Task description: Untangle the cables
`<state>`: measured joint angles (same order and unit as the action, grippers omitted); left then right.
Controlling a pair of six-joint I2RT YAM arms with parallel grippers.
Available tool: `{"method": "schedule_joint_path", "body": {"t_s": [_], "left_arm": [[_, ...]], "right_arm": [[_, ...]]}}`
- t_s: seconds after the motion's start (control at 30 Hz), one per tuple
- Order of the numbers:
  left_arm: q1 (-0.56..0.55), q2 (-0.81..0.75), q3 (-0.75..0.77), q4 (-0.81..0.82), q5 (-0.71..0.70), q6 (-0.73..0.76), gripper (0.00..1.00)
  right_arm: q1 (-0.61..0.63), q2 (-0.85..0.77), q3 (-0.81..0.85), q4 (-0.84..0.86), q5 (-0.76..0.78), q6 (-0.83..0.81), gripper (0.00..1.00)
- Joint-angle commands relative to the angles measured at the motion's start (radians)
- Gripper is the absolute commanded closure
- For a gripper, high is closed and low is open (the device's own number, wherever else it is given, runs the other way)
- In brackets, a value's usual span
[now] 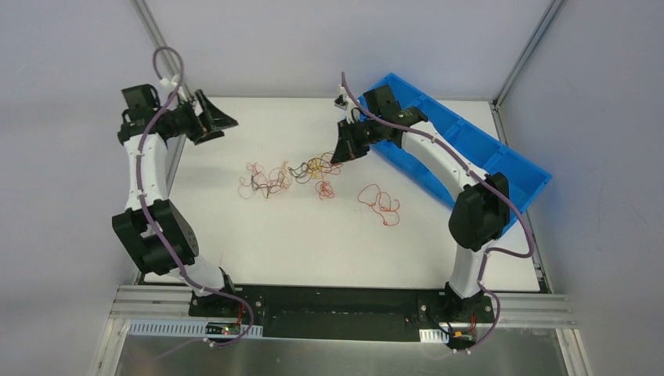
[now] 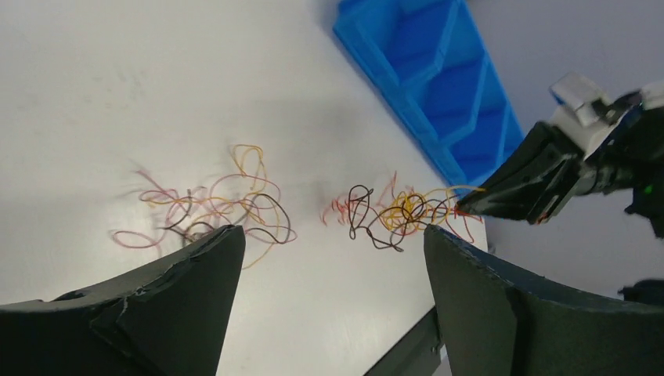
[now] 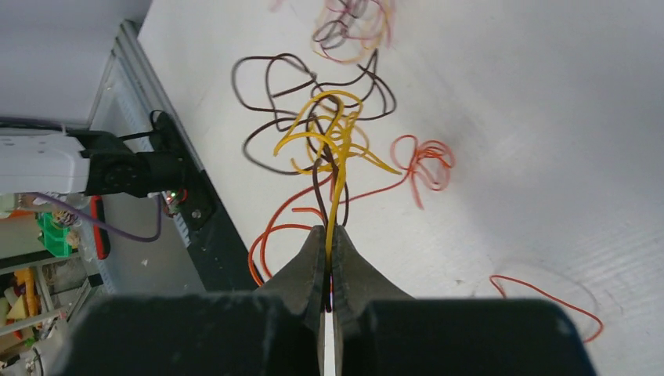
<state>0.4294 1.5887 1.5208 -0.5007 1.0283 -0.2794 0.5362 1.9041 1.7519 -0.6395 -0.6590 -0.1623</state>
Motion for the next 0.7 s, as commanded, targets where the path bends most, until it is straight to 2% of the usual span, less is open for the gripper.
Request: {"method": "schedule_joint_path", "body": {"t_s": [0.0,0.23,0.37,0.4,0.5,0.57,0.63,0.67], "left_arm": [[-0.186,-0.132,-0.060,-0.021,0.079,0.196,0.13],[-0.504,-0.148,-0.179,-0.021,0.079,0.408,0.08],[-0.627,-0.109,-0.190,-0.022,0.044,0.445,0.08],[-0.643,-0.099,-0.193,-0.021,0.034,0.445,0.11],[-0.639,-0.087,-0.211,-0.037,-0.014,0.458,0.28],[-0.602,-0.086,-0.225,-0.044,-0.007,0.459,0.42],[-0.563,-0.085,-0.249,-0.046,0.004,0.451,0.60],[-0.547,-0.091,-0.265,-0.049,0.003,0.457,0.65]], "right_arm": [[0.038,-0.073,0.054,0.015,-0.092,0.030,1.00],[0.063,-0.101,0.089,0.039,-0.122,0.085,1.00],[0.073,-0.112,0.091,0.045,-0.125,0.097,1.00],[0.073,-0.116,0.093,0.045,-0.122,0.099,1.00],[0.067,-0.138,0.084,0.047,-0.116,0.098,1.00],[0.057,-0.156,0.070,0.049,-0.113,0.108,1.00],[0.041,-0.172,0.054,0.063,-0.117,0.130,1.00],[0.035,-0.179,0.046,0.069,-0.121,0.140,1.00]]}}
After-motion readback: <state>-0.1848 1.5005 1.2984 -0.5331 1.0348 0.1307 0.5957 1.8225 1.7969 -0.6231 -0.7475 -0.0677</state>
